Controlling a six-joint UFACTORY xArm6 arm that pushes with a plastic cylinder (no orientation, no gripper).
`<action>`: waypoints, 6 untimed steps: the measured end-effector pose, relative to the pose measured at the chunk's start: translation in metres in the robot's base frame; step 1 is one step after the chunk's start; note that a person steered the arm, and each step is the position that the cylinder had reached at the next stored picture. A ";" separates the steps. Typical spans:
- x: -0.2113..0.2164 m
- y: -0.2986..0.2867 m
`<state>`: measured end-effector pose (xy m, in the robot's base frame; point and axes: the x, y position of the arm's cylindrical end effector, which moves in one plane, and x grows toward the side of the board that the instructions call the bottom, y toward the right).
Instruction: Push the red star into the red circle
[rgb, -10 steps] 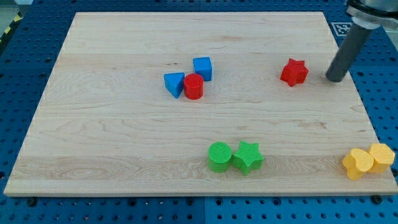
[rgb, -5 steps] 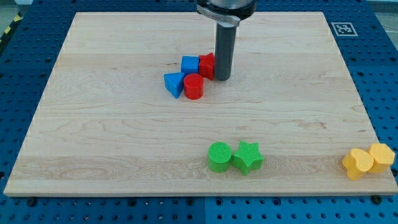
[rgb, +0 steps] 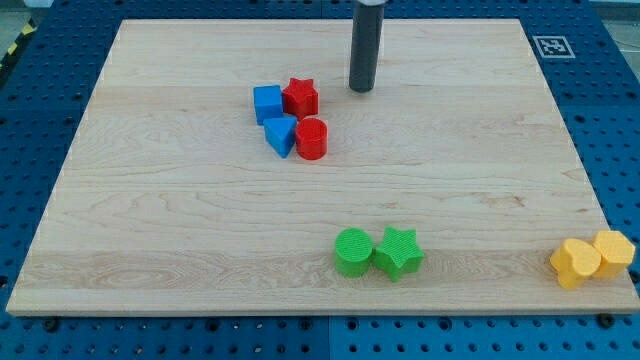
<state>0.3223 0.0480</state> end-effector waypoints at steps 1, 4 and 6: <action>-0.006 -0.039; 0.027 -0.077; 0.000 -0.092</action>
